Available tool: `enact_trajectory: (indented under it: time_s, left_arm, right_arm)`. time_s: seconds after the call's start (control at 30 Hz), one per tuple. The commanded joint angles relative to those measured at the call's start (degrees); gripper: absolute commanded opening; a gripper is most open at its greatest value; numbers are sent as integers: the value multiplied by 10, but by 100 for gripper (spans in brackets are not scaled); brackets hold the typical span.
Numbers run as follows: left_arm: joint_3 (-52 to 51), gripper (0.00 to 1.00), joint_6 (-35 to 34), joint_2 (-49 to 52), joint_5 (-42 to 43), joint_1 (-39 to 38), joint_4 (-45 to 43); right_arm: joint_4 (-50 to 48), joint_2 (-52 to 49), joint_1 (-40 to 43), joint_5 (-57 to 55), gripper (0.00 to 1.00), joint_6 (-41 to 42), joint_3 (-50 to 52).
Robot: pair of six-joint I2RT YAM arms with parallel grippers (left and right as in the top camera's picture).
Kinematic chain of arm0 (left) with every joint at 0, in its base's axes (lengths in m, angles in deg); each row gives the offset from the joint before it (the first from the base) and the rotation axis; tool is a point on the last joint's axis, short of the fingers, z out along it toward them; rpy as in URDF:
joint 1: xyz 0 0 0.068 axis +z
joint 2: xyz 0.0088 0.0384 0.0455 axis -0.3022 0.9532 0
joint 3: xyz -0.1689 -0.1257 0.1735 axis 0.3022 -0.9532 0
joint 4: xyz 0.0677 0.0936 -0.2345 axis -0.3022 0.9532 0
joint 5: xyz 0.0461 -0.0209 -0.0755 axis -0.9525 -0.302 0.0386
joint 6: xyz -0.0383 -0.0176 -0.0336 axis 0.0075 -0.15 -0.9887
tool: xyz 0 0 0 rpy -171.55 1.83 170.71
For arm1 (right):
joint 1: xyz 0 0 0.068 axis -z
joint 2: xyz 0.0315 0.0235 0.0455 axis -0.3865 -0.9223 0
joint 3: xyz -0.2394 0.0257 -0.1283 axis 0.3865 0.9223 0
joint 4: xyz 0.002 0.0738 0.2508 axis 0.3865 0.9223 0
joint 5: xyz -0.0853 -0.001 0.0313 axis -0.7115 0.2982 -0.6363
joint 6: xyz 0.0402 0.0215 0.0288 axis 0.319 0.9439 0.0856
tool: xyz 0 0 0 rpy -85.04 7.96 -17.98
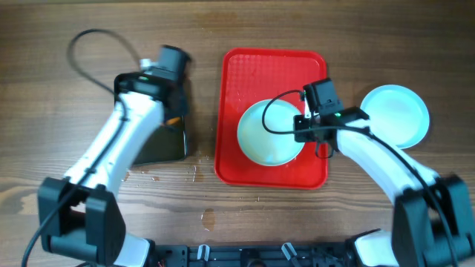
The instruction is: Clean dirty plates on tray and stack at the side
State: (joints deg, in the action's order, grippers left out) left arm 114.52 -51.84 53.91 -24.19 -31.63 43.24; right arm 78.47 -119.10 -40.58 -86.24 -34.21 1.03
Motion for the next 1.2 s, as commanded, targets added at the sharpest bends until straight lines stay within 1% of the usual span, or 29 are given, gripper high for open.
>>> enact_trajectory:
  time_s: [0.0,0.13,0.17,0.27,0.4,0.6,0.73,1.17]
  left_arm:
    - [-16,4,37,4,103,81,-6]
    - [-49,4,50,6,144,139,-32]
    - [-53,4,50,6,148,147,-35]
    - [-61,4,52,6,148,161,-38]
    - [-61,4,78,6,154,162,-44]
    - [-62,4,80,6,156,161,-47]
    - [-62,4,80,6,161,161,-47]
    - [-62,4,80,6,161,161,-47]
  right_arm:
    - [7,89,-42,-126,4,-15,-3]
    - [14,157,-134,-288,4,-32,-3]
    - [14,170,-166,-348,4,-33,-3]
    - [7,181,-242,-499,4,-66,-3]
    - [-27,180,-313,-629,4,-123,-3]
    - [-73,180,-350,-701,4,-196,-3]
    - [-90,180,-362,-715,4,-225,-3]
    - [-94,180,-363,-715,4,-225,-3]
